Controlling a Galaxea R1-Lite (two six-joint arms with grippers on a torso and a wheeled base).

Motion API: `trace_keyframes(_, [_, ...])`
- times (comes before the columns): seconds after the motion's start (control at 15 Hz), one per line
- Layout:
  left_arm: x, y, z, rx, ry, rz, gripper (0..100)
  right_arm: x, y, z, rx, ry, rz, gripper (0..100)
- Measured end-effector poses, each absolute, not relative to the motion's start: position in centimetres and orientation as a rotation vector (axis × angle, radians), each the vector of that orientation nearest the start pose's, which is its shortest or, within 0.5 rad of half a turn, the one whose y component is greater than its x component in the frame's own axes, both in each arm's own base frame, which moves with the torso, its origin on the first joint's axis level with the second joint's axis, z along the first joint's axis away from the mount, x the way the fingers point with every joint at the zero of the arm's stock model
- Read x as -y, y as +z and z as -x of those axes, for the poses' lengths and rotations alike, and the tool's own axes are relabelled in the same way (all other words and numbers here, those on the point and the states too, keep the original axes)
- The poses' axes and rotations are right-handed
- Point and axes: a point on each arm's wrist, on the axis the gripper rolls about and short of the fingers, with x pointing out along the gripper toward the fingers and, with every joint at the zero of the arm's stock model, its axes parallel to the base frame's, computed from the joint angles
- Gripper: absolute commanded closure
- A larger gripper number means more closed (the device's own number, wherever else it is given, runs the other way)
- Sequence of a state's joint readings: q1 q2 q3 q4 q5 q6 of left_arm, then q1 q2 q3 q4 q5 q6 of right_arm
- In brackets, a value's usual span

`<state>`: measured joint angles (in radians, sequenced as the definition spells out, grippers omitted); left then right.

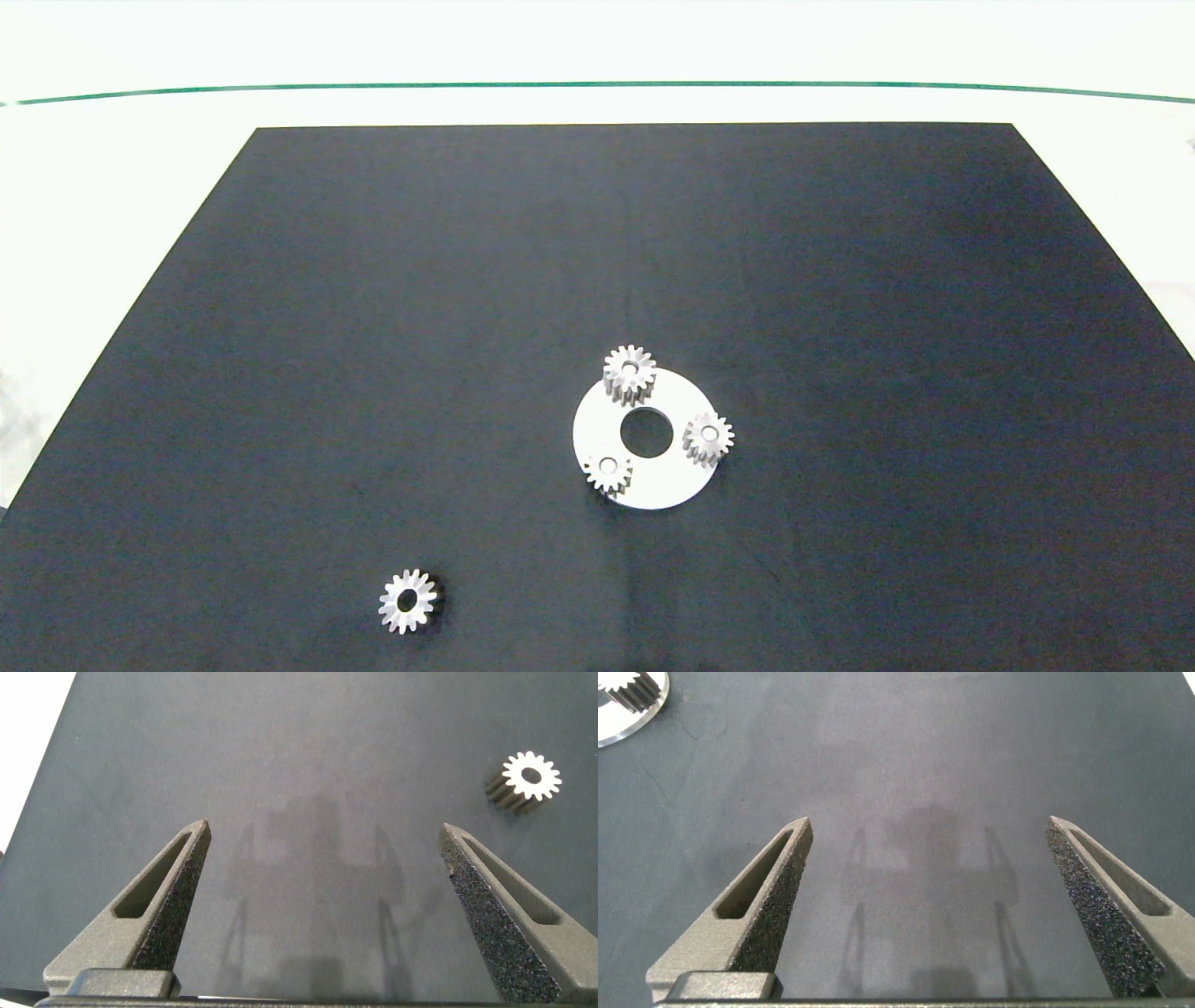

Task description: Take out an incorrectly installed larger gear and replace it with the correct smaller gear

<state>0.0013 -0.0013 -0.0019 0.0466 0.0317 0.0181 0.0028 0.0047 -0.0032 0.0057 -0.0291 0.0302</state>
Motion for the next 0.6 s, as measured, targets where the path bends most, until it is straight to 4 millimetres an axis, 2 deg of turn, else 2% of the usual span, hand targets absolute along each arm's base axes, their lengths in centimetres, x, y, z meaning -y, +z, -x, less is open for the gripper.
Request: trace_keyframes(0.6, [-0.08, 7.11, 2.31, -0.045, 0.038, -0.01, 0, 0.12, 7.73, 2.28, 0.005, -0.051, -0.03, 0])
